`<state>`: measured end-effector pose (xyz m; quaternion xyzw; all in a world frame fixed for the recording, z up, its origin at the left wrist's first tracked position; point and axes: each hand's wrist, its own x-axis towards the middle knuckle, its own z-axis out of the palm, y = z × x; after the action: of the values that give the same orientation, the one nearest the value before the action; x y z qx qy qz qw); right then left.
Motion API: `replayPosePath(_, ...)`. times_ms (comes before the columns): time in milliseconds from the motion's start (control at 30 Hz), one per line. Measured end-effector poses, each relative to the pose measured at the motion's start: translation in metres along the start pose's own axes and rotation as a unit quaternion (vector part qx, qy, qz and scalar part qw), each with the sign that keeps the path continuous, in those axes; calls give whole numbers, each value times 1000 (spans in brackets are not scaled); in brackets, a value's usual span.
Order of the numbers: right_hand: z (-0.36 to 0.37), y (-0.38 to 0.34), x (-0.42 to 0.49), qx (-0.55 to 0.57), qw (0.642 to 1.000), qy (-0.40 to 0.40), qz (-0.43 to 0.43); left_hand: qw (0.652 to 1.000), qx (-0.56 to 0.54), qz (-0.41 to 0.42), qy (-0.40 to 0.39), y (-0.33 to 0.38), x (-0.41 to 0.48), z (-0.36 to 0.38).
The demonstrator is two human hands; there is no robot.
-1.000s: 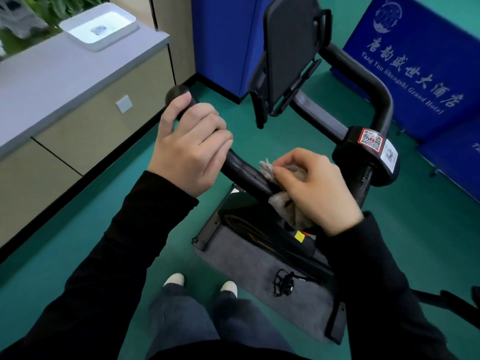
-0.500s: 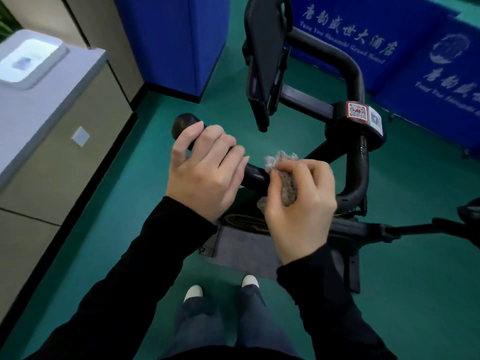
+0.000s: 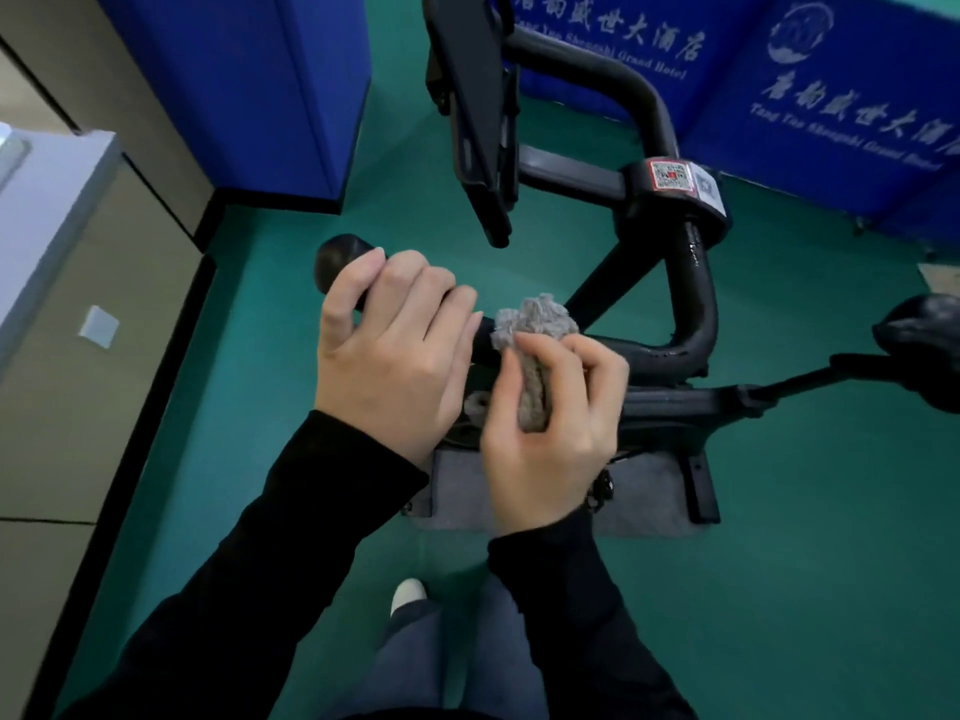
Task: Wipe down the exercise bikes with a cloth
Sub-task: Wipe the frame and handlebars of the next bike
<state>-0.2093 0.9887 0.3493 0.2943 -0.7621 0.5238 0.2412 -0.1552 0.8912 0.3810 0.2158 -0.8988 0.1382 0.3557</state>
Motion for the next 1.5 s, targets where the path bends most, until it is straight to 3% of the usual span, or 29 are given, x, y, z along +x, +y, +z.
replayPosePath(67,-11,14,0,-26,999,20,9,1000,-7,5,-11,-2,0,-1)
replayPosePath(200,-16,22,-3,-43,986,115,116,1000,-13,-4,-21,-1,0,-2)
replayPosePath(433,20,-29,-30,105,952,117,263,999,-9,15,-44,-3,-1,-8)
replayPosePath(567,16,-34,-31,287,842,134,438,998,-29,16,-57,-5,-1,-9)
replayPosePath(767,15,-28,-33,391,632,123,657,997,-33,22,-71,-7,-1,-10)
replayPosePath(900,18,-24,-18,439,575,112,681,997,-32,26,-67,-7,0,-12)
replayPosePath(1067,16,-33,-18,570,514,35,640,996,-26,26,-76,-7,0,-13)
replayPosePath(1133,12,-37,-21,588,523,-3,616,996,-31,25,-81,-8,0,-13)
replayPosePath(1333,13,-31,-21,515,618,-40,593,995,-27,32,-91,-9,0,-13)
replayPosePath(1500,1,-11,-20,428,712,28,556,996,-23,30,-83,-8,0,-13)
